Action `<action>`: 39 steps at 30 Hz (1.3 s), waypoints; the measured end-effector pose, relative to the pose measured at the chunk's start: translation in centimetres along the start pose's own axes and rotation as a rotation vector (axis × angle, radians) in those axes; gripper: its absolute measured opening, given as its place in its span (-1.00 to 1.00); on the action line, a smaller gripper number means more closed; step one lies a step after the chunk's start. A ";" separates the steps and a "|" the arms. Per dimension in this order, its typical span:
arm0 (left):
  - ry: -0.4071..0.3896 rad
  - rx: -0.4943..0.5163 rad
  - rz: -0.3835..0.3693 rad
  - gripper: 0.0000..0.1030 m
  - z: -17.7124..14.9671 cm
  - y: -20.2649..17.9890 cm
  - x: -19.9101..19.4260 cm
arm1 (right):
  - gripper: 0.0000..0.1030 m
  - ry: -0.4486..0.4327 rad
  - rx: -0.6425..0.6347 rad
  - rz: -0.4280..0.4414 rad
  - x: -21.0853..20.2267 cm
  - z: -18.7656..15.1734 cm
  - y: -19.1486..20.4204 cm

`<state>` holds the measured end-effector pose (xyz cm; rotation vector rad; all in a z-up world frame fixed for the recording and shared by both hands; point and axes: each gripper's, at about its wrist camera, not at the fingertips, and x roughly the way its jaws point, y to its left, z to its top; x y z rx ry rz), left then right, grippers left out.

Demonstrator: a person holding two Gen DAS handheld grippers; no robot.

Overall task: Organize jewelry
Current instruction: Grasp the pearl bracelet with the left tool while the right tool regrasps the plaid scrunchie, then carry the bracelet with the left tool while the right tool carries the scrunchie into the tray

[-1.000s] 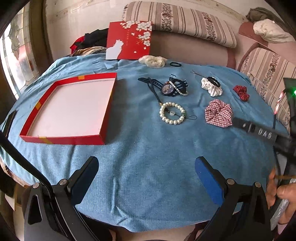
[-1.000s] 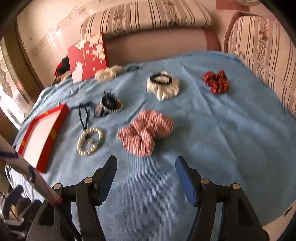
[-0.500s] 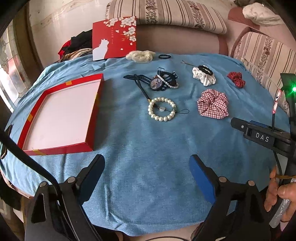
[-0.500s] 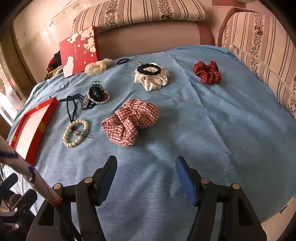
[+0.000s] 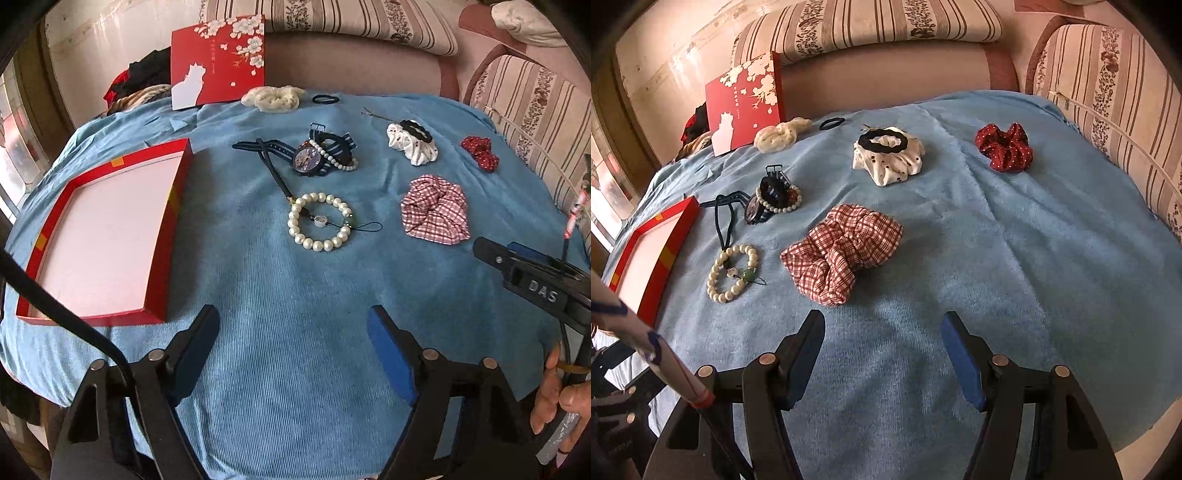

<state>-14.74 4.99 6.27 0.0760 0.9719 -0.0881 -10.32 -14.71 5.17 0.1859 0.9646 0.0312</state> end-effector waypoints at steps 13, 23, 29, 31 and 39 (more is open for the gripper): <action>0.037 -0.138 -0.081 0.27 5.1 4.1 3.7 | 0.36 -0.036 -0.004 0.020 0.5 1.9 -0.8; 0.139 -0.094 -0.226 -0.10 8.1 2.9 9.2 | 0.36 -0.018 0.042 0.061 3.1 4.3 -2.1; 0.137 -0.034 -0.210 -0.12 8.4 1.4 10.7 | 0.36 0.019 0.068 0.084 5.5 5.0 -2.1; 0.131 -0.040 -0.205 -0.72 8.3 1.3 10.8 | 0.36 0.034 0.072 0.093 6.2 5.0 -1.8; 0.090 -0.125 -0.304 -0.82 7.9 3.0 6.8 | -0.84 0.036 0.037 0.138 5.3 5.2 -0.2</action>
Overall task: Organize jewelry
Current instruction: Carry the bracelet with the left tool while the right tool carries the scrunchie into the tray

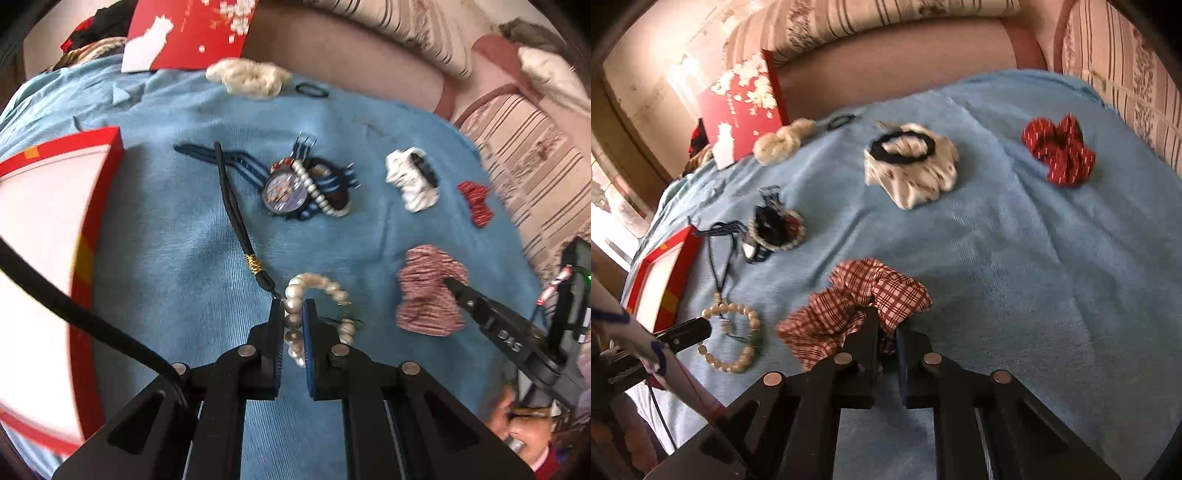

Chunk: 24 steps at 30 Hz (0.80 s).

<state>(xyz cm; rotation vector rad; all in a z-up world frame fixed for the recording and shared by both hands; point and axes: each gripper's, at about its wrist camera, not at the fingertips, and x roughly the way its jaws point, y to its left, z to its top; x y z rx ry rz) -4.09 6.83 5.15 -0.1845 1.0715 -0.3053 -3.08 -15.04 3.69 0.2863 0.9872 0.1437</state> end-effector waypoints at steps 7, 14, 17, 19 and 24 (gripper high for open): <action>-0.100 -0.017 -0.042 -0.82 -1.1 2.0 -7.6 | -0.87 -0.079 -0.060 0.042 -5.1 0.7 2.9; -0.184 -0.078 0.037 -0.82 -1.1 9.0 -13.9 | -0.87 -0.110 -0.185 0.124 -8.1 1.3 9.8; -0.195 -0.105 0.083 -0.82 -0.8 11.9 -15.1 | -0.87 -0.096 -0.243 0.172 -7.9 1.4 13.6; -0.195 -0.117 0.120 -0.82 -0.1 14.2 -15.5 | -0.87 -0.080 -0.291 0.207 -7.2 1.6 17.1; -0.180 -0.161 0.153 -0.82 2.2 18.5 -14.7 | -0.87 -0.029 -0.394 0.246 -3.4 2.0 24.7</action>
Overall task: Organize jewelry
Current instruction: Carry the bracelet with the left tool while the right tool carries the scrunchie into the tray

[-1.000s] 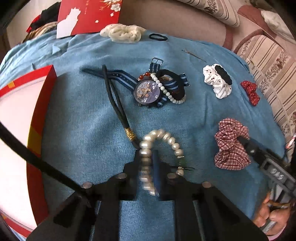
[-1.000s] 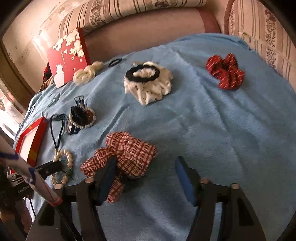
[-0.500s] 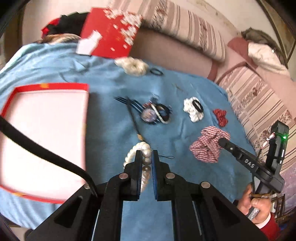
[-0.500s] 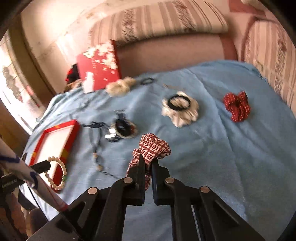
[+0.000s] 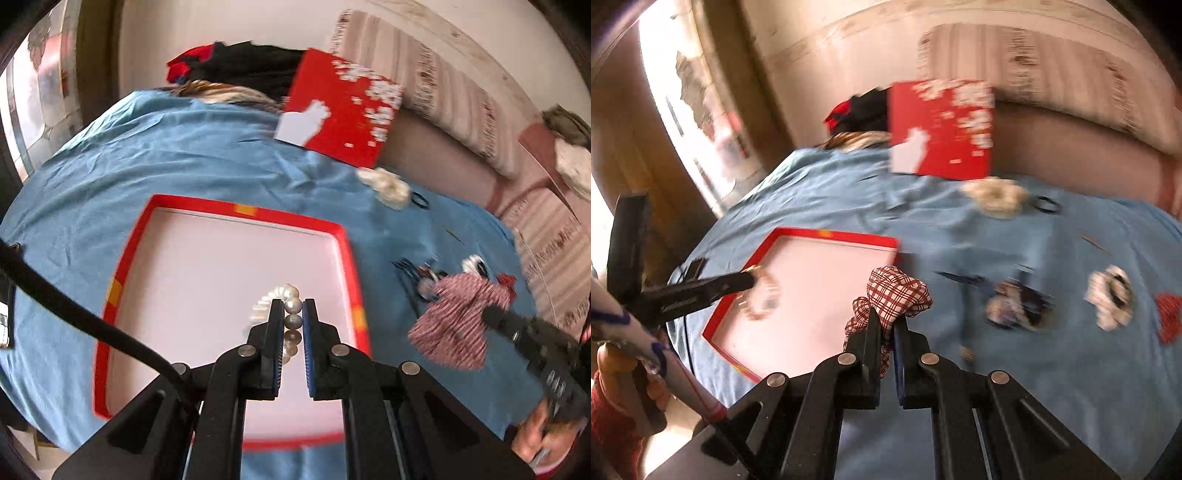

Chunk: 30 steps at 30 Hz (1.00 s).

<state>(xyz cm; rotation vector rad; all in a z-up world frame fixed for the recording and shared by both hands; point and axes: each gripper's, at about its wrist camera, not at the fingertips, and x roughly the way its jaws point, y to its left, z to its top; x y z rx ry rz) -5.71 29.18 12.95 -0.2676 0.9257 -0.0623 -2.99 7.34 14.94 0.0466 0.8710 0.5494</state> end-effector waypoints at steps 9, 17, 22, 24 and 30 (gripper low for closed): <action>0.047 -0.082 0.024 -0.82 5.2 5.2 7.7 | -0.87 0.087 -0.073 -0.005 11.1 4.2 5.1; 0.033 -0.087 0.076 -0.80 6.7 7.4 9.9 | -0.74 0.171 -0.044 -0.083 16.5 4.5 2.7; 0.006 -0.099 0.074 -0.27 6.3 7.4 8.4 | 0.08 0.142 -0.036 -0.087 15.4 4.9 2.2; 0.002 -0.102 0.081 -0.27 5.9 7.2 7.3 | 0.09 0.123 -0.049 -0.087 13.9 5.0 2.3; -0.053 -0.106 0.113 -0.12 3.4 5.5 1.6 | 0.34 0.034 -0.095 -0.129 7.2 3.8 1.7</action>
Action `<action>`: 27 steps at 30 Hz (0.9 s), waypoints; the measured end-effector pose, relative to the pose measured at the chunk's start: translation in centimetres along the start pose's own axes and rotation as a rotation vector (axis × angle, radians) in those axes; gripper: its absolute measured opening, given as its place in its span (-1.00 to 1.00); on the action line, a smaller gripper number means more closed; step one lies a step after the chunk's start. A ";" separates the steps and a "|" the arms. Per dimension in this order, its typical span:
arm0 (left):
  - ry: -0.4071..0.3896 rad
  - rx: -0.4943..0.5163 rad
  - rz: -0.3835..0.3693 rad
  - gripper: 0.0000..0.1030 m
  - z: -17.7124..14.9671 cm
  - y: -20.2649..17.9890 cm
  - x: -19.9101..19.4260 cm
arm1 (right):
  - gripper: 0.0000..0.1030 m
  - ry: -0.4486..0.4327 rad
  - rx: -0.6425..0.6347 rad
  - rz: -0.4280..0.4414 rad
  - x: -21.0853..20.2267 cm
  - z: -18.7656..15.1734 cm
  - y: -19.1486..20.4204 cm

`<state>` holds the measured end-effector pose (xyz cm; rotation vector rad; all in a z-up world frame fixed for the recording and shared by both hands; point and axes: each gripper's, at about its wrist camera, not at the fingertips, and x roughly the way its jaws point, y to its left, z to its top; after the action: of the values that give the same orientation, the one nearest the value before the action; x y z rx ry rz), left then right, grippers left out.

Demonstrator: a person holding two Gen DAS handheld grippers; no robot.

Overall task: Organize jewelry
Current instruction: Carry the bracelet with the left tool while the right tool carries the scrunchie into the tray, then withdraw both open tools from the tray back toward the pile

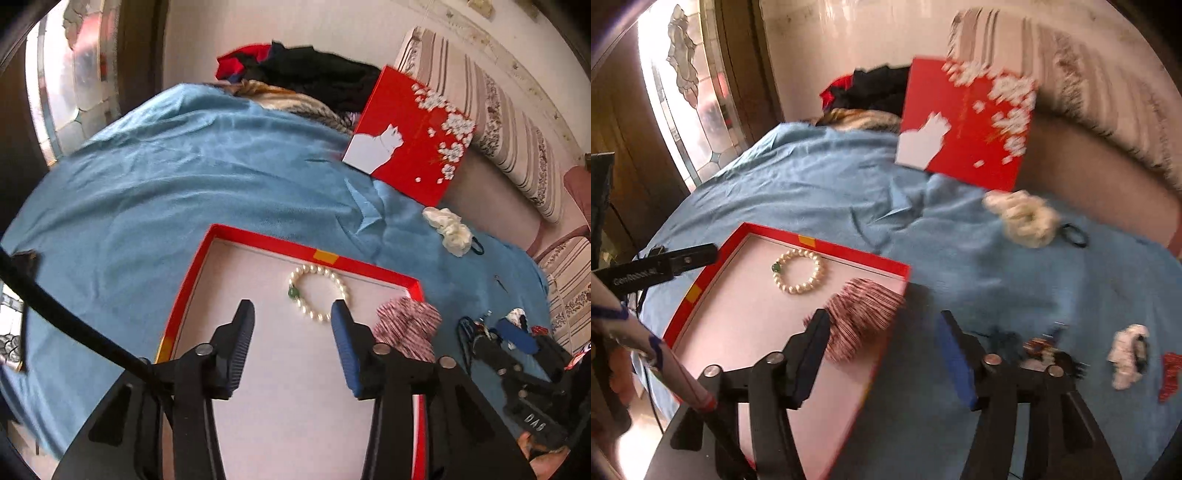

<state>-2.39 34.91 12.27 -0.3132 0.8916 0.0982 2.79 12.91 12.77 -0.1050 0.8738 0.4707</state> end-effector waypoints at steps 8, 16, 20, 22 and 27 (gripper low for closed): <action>-0.084 0.054 0.021 0.05 -4.7 -4.7 -6.8 | 0.74 -0.207 -0.027 -0.275 -11.5 -5.9 -5.5; -0.085 0.146 -0.068 0.25 -8.7 -13.1 -8.2 | 0.95 -0.358 0.100 -0.562 -18.4 -12.5 -13.7; -0.029 0.204 -0.104 0.25 -10.4 -17.1 -6.5 | 0.77 -0.139 0.308 -0.487 -16.3 -15.6 -20.3; -0.003 0.235 -0.112 0.25 -11.2 -18.7 -5.5 | 0.69 -0.073 0.392 -0.420 -15.7 -17.5 -22.9; 0.058 0.249 -0.118 0.25 -11.9 -20.8 -2.2 | 0.68 -0.016 0.431 -0.420 -14.9 -20.4 -25.4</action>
<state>-8.20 11.59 11.76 -0.1363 0.9296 -0.1307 -8.78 -20.76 8.35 0.1107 0.8920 -0.1131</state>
